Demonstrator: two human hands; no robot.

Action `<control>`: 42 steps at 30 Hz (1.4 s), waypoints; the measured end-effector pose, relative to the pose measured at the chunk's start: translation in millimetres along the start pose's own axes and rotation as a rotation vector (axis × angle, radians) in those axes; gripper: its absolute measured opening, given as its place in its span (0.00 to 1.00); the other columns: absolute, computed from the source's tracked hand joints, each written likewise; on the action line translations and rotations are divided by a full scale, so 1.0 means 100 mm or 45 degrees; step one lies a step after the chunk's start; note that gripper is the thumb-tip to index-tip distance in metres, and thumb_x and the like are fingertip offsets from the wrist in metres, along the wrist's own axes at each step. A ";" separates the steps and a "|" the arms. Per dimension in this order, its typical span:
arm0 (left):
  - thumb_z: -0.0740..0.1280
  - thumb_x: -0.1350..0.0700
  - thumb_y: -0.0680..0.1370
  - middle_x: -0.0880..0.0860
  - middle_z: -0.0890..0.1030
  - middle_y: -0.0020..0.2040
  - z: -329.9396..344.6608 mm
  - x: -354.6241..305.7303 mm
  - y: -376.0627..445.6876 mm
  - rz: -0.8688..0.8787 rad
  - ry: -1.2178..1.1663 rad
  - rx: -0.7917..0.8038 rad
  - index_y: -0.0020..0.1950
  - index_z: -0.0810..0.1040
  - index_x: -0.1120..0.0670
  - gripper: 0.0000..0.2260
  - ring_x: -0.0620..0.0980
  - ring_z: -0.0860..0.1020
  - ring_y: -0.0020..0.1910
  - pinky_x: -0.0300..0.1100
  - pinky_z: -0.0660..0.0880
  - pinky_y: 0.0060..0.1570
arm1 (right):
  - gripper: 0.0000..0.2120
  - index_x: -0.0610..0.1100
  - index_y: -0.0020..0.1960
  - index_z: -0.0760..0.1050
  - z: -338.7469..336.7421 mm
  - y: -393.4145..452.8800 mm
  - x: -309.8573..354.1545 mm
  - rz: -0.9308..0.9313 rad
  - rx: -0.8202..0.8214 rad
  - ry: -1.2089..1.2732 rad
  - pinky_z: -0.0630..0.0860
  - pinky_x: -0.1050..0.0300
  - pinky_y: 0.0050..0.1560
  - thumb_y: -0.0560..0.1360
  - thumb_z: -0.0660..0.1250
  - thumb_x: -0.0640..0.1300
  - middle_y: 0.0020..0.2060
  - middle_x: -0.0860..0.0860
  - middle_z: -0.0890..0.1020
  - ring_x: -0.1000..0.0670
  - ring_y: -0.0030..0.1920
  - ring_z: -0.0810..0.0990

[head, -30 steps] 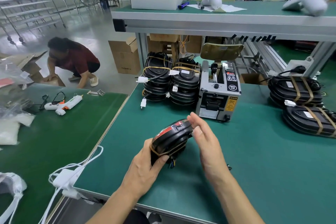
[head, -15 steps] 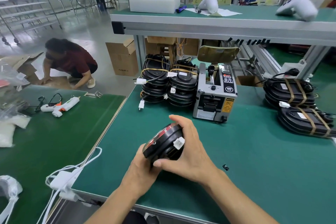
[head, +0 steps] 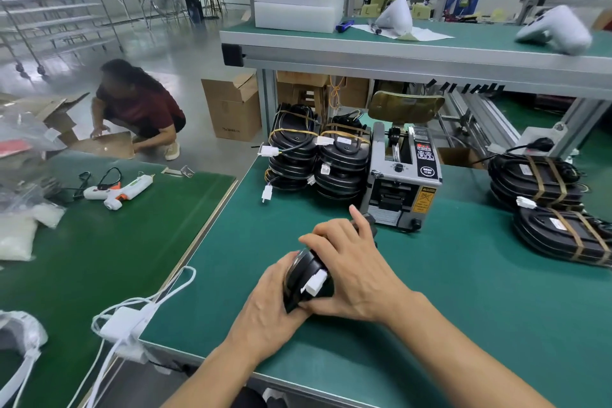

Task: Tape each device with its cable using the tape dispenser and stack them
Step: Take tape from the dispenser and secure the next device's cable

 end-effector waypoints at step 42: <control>0.72 0.33 0.75 0.34 0.79 0.58 0.02 0.08 0.04 0.086 0.044 -0.055 0.67 0.68 0.27 0.23 0.37 0.78 0.59 0.28 0.72 0.57 | 0.04 0.47 0.38 0.85 0.11 -0.21 -1.43 2.136 -1.156 1.138 0.69 0.66 0.27 0.69 0.71 0.42 0.20 0.55 0.79 0.56 0.26 0.79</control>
Point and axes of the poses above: each hand's wrist, its own y-axis towards the middle knuckle, its own z-axis out of the palm, x = y × z, the point moved 5 cm from there along y, towards the middle knuckle
